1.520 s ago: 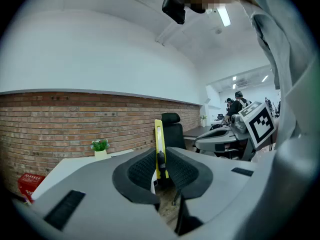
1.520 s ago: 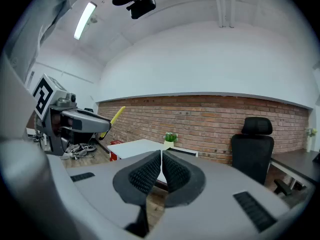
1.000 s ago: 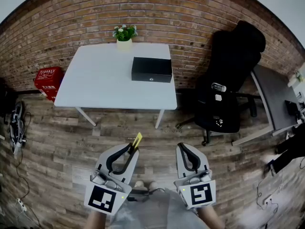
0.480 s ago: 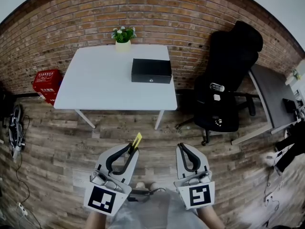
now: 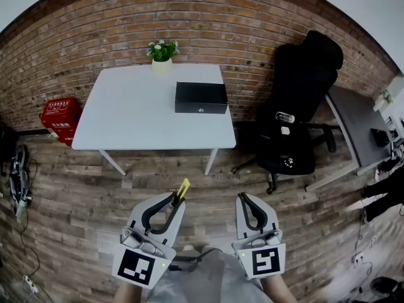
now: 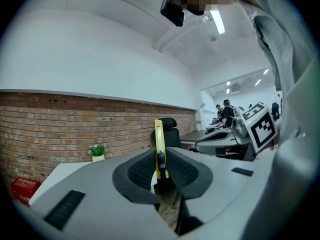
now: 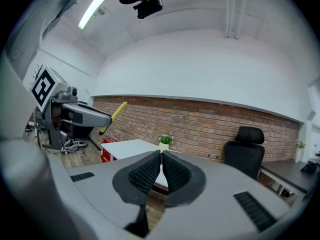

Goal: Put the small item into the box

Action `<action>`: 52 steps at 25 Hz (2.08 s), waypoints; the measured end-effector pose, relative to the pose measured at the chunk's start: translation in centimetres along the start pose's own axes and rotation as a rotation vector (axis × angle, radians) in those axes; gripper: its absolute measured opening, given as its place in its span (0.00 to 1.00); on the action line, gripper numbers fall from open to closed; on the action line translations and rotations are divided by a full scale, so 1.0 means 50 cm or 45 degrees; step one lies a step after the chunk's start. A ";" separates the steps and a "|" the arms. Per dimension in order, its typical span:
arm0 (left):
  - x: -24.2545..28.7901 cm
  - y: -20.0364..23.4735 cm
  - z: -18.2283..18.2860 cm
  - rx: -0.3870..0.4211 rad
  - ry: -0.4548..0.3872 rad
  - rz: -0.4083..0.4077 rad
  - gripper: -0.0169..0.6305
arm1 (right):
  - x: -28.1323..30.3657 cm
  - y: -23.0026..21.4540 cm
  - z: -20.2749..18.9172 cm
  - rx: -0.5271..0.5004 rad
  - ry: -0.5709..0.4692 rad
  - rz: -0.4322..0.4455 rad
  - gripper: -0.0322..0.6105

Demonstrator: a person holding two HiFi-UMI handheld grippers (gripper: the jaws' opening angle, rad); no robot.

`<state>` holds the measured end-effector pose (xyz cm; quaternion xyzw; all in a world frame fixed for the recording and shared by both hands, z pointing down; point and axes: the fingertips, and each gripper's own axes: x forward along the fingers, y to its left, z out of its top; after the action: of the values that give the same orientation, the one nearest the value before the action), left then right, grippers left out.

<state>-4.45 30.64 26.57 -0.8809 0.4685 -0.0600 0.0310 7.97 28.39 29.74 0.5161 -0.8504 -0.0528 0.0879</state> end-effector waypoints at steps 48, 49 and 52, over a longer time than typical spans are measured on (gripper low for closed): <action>0.427 0.269 -0.020 -0.055 0.032 0.165 0.14 | 0.470 -0.235 -0.050 0.039 0.012 0.151 0.12; 0.441 0.276 -0.020 -0.048 0.036 0.172 0.14 | 0.487 -0.243 -0.052 0.037 0.014 0.162 0.12; 0.480 0.299 -0.019 -0.042 0.044 0.201 0.14 | 0.536 -0.264 -0.050 0.025 -0.001 0.201 0.12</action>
<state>-3.58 2.37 27.68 -0.8404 0.5379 -0.0647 0.0130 7.86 -1.46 32.36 0.4483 -0.8889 -0.0374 0.0864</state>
